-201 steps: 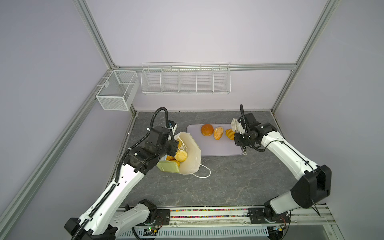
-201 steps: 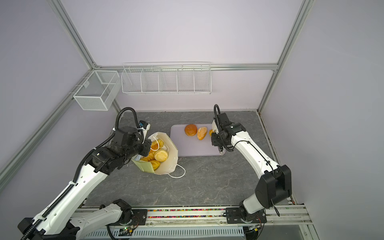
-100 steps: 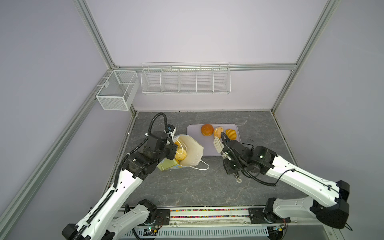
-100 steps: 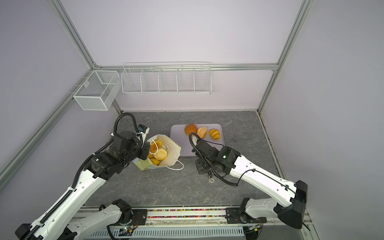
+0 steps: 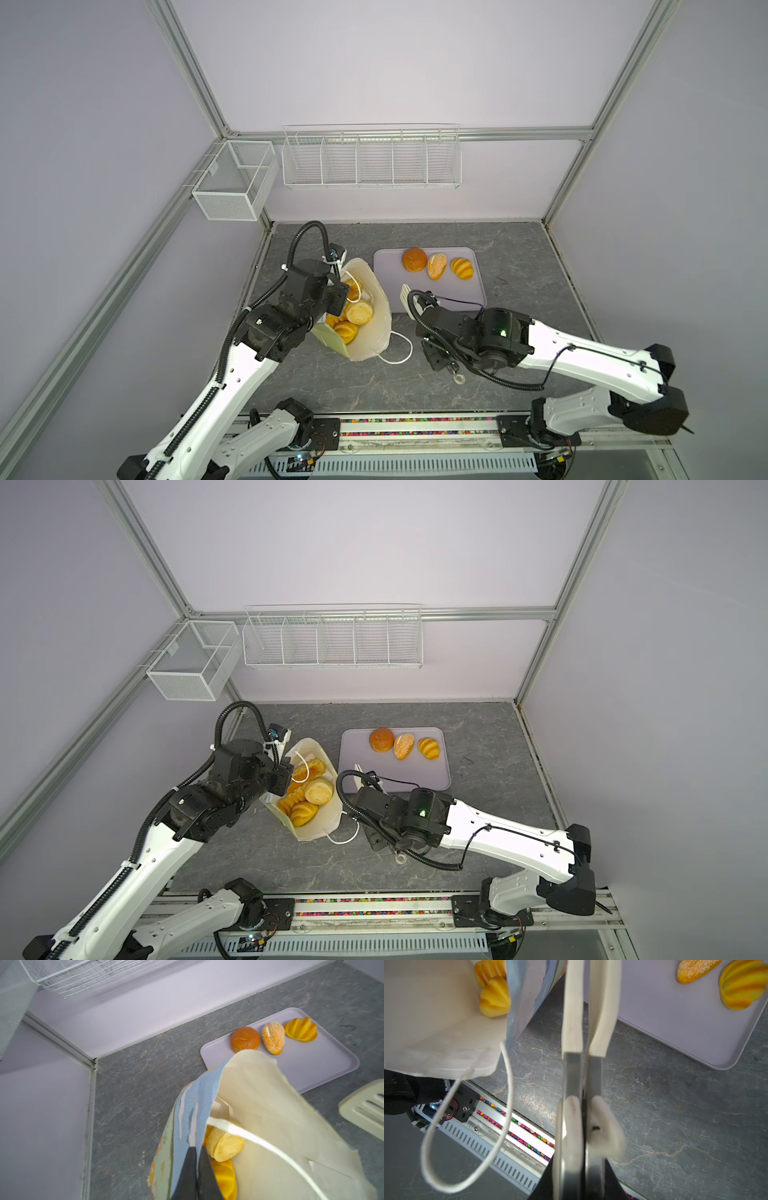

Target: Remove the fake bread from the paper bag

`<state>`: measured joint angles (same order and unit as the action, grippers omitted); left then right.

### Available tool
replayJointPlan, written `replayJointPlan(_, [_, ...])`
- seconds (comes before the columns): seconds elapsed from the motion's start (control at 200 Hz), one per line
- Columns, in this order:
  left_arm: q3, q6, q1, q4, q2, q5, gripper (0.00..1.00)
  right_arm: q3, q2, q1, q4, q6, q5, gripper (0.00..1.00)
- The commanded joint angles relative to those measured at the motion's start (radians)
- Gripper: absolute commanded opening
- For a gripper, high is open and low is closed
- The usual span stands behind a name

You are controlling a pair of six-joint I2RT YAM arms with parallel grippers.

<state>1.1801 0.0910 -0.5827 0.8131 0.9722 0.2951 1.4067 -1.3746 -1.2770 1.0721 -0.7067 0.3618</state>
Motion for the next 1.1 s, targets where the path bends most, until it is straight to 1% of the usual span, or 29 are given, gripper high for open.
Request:
replayJointPlan(0.0, [0.075, 0.086, 0.002, 0.02, 0.034, 0.142, 0.0, -0.025, 0.006, 0.023, -0.069, 0.007, 0.026, 0.25])
replayJointPlan(0.075, [0.11, 0.133, 0.016, 0.03, 0.066, 0.189, 0.0, -0.048, 0.006, 0.065, -0.107, 0.035, -0.015, 0.25])
replayJointPlan(0.1, [0.122, 0.15, 0.022, 0.033, 0.077, 0.206, 0.0, -0.058, 0.007, 0.082, -0.152, 0.046, -0.035, 0.25])
replayJointPlan(0.2, [0.177, 0.206, 0.052, 0.055, 0.125, 0.266, 0.0, -0.095, 0.009, 0.151, -0.232, 0.081, -0.108, 0.25])
replayJointPlan(0.29, [0.196, 0.255, 0.057, 0.039, 0.147, 0.336, 0.0, -0.113, 0.0, 0.191, -0.273, 0.112, -0.145, 0.25])
replayJointPlan(0.455, [0.216, 0.308, 0.083, 0.025, 0.202, 0.383, 0.0, -0.132, -0.015, 0.223, -0.288, 0.142, -0.17, 0.25])
replayJointPlan(0.47, [0.218, 0.313, 0.085, 0.023, 0.206, 0.415, 0.0, -0.138, -0.014, 0.225, -0.292, 0.142, -0.172, 0.25])
replayJointPlan(0.585, [0.236, 0.353, 0.093, 0.017, 0.247, 0.51, 0.0, -0.19, 0.005, 0.239, -0.321, 0.138, -0.194, 0.25])
replayJointPlan(0.65, [0.25, 0.358, 0.093, 0.027, 0.268, 0.538, 0.0, -0.213, 0.02, 0.246, -0.329, 0.135, -0.201, 0.24])
replayJointPlan(0.76, [0.263, 0.314, 0.077, 0.068, 0.304, 0.512, 0.0, -0.244, 0.041, 0.256, -0.337, 0.131, -0.205, 0.24])
replayJointPlan(0.895, [0.19, 0.28, -0.038, 0.09, 0.36, 0.525, 0.0, -0.262, 0.067, 0.26, -0.338, 0.115, -0.223, 0.25])
replayJointPlan(1.044, [0.175, 0.08, -0.1, 0.155, 0.406, 0.339, 0.0, -0.268, 0.11, 0.255, -0.314, 0.088, -0.25, 0.25])
replayJointPlan(1.094, [0.166, 0.056, -0.114, 0.153, 0.407, 0.279, 0.0, -0.275, 0.135, 0.248, -0.307, 0.079, -0.25, 0.25])
